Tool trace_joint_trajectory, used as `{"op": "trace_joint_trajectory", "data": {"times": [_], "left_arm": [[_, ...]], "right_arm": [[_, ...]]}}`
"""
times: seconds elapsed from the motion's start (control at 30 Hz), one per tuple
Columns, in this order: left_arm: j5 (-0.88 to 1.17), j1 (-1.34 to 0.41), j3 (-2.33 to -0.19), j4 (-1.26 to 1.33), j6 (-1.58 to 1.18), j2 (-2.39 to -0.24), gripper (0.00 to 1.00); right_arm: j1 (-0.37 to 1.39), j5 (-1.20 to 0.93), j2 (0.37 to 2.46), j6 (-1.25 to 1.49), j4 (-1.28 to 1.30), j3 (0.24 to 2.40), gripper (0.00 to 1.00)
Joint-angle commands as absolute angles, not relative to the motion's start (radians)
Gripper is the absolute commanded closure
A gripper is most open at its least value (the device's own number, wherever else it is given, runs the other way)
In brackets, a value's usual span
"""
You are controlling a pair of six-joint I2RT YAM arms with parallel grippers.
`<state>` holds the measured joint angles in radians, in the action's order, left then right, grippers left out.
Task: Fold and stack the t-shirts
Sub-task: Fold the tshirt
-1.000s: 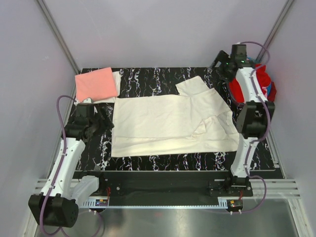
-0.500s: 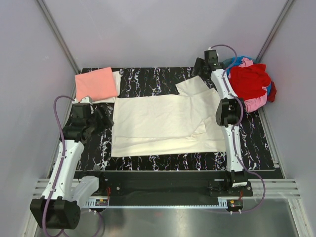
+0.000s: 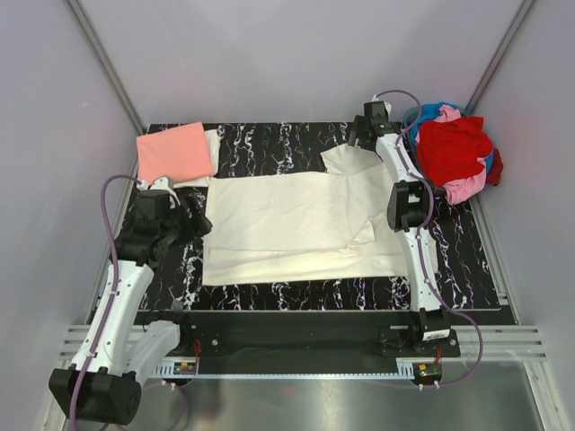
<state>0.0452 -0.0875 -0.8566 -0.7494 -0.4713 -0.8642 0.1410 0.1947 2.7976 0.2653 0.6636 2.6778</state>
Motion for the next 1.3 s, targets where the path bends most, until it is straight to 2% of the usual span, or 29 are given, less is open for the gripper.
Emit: {"op": "trace_joint_trajectory", "data": {"times": [0.0, 0.03, 0.13, 0.27, 0.37, 0.43, 0.47, 0.5, 0.7, 0.77, 0.8, 0.83, 0.93, 1.07, 1.17, 1.27], "left_arm": [[0.017, -0.095, -0.851, -0.724, -0.474, -0.848, 0.21], [0.017, -0.095, -0.851, -0.724, -0.476, -0.85, 0.22], [0.015, -0.095, -0.851, -0.723, -0.476, -0.851, 0.22], [0.017, -0.095, -0.85, -0.724, -0.476, -0.85, 0.21], [0.017, -0.095, -0.85, -0.723, -0.476, -0.851, 0.21], [0.017, -0.095, -0.85, -0.724, -0.474, -0.86, 0.21], [0.018, -0.095, -0.851, -0.724, -0.472, -0.865, 0.21], [0.017, -0.095, -0.851, -0.724, -0.472, -0.87, 0.21], [0.006, -0.055, -0.905, -0.704, -0.479, -1.016, 0.21], [0.029, -0.054, -0.942, -0.678, -0.489, -1.081, 0.23], [0.037, -0.055, -0.978, -0.663, -0.492, -1.116, 0.24], [0.04, -0.055, -0.997, -0.647, -0.502, -1.187, 0.24], [0.031, -0.055, -1.109, -0.629, -0.521, -1.365, 0.25], [0.003, -0.058, -1.296, -0.656, -0.552, -1.609, 0.31], [-0.058, -0.081, -1.492, -0.702, -0.554, -1.805, 0.32], [-0.106, -0.104, -1.621, -0.738, -0.546, -1.931, 0.34]], "right_arm": [[0.133, 0.239, 2.819, 0.244, 0.635, 2.724, 0.11], [0.135, 0.236, 2.821, 0.242, 0.638, 2.726, 0.2], [0.14, 0.218, 2.821, 0.235, 0.655, 2.726, 0.35], [0.153, 0.199, 2.821, 0.213, 0.667, 2.726, 0.62], [0.167, 0.187, 2.819, 0.203, 0.667, 2.72, 0.72], [0.17, 0.189, 2.816, 0.198, 0.666, 2.715, 0.87], [0.17, 0.193, 2.815, 0.199, 0.667, 2.712, 0.9], [0.17, 0.201, 2.812, 0.195, 0.672, 2.712, 1.0], [0.173, 0.203, 2.719, 0.202, 0.7, 2.7, 1.0], [0.182, 0.189, 2.657, 0.213, 0.674, 2.631, 1.0], [0.183, 0.19, 2.566, 0.216, 0.643, 2.579, 1.0], [0.187, 0.187, 2.507, 0.219, 0.594, 2.425, 1.0], [0.19, 0.17, 2.294, 0.227, 0.396, 2.152, 1.0], [0.193, 0.141, 2.177, 0.299, 0.426, 2.092, 1.0], [0.202, 0.097, 2.041, 0.376, 0.326, 1.929, 1.0], [0.222, 0.087, 1.889, 0.437, 0.178, 1.645, 1.0]]}}
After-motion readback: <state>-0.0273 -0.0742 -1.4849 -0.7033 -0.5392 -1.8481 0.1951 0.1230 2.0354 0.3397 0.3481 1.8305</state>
